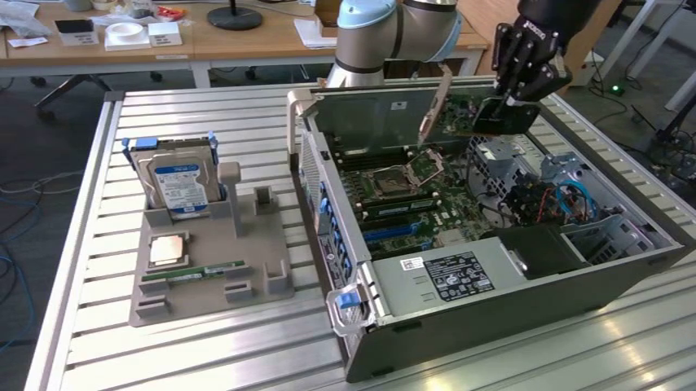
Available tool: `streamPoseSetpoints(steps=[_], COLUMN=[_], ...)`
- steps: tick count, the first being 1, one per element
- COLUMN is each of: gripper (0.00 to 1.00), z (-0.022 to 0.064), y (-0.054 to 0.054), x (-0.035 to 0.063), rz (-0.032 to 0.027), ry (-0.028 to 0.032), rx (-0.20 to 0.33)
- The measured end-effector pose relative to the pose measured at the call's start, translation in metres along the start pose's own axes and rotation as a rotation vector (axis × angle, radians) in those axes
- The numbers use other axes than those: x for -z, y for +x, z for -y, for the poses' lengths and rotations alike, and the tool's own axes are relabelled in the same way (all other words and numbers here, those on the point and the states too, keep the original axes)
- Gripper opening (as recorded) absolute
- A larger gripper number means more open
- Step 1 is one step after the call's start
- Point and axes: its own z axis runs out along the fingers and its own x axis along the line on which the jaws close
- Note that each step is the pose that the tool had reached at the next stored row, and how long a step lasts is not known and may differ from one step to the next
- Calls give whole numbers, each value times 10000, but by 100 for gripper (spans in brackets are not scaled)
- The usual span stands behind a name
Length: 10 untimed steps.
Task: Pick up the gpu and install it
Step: 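Insert the gpu into the slot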
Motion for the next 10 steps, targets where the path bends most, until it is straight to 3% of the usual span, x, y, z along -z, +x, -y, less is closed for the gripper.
streamPoseSetpoints(steps=[8, 10], gripper=[26, 26], z=[1, 1], y=[0, 0], x=[-6, -10], rz=[-54, -58], ry=[-24, 49], rx=[1242, 1358])
